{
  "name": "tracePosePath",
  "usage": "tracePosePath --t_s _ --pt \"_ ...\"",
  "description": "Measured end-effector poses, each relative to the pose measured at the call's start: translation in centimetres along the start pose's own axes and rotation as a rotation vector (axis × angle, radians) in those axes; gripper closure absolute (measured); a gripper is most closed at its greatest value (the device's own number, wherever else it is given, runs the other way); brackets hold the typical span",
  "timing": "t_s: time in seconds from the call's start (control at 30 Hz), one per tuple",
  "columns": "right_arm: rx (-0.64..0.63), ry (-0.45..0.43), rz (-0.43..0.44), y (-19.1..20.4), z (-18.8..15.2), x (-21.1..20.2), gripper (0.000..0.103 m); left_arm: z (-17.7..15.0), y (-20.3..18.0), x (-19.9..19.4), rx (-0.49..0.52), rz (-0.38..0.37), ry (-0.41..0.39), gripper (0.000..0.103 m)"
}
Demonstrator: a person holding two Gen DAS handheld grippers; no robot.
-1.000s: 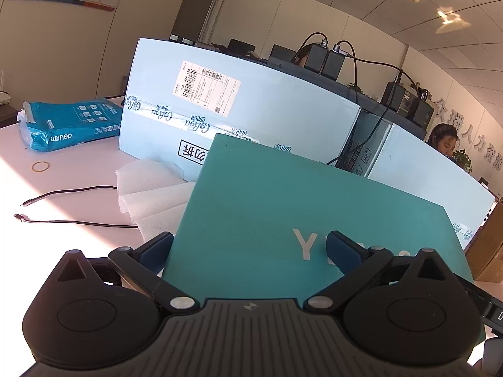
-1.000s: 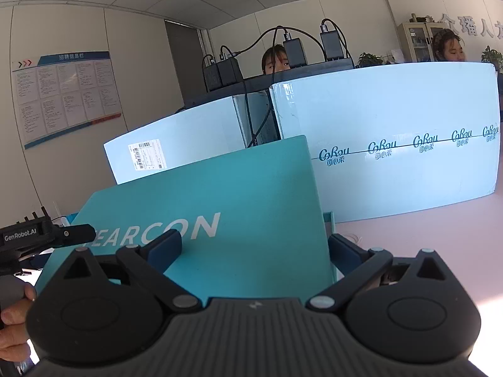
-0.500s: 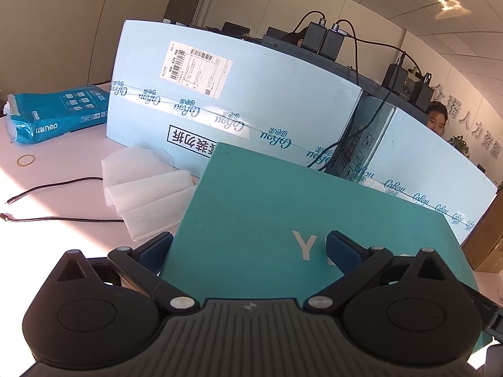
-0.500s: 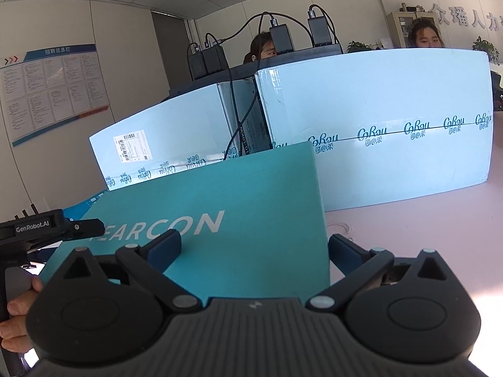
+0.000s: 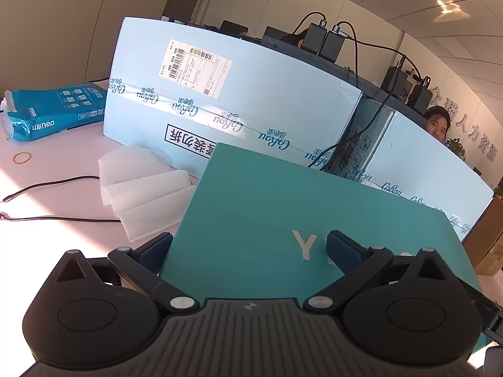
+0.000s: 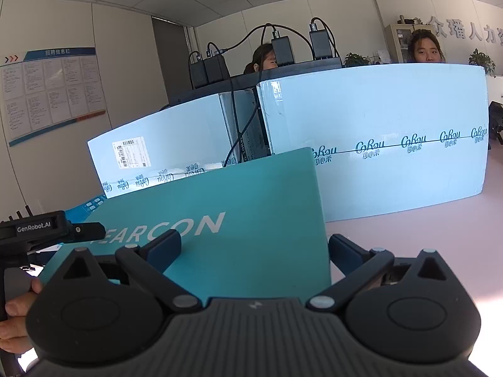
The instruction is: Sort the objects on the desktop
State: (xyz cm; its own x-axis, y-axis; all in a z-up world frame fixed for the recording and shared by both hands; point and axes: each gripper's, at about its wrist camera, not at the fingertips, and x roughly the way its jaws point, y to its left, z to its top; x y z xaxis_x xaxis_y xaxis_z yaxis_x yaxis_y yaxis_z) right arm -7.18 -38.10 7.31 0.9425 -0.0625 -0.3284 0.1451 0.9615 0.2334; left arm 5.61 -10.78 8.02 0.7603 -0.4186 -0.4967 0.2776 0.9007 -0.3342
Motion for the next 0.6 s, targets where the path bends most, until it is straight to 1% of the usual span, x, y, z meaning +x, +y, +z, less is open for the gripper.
tracePosePath --t_s 0.23,0.6 --pt "0.000 -0.006 -0.018 0.37 0.20 -0.17 0.001 0.19 -0.06 -0.04 0.007 -0.010 0.005 0.000" --pt "0.020 0.008 -0.029 0.30 -0.03 -0.22 0.001 0.16 -0.21 0.04 0.026 -0.012 0.019 0.000"
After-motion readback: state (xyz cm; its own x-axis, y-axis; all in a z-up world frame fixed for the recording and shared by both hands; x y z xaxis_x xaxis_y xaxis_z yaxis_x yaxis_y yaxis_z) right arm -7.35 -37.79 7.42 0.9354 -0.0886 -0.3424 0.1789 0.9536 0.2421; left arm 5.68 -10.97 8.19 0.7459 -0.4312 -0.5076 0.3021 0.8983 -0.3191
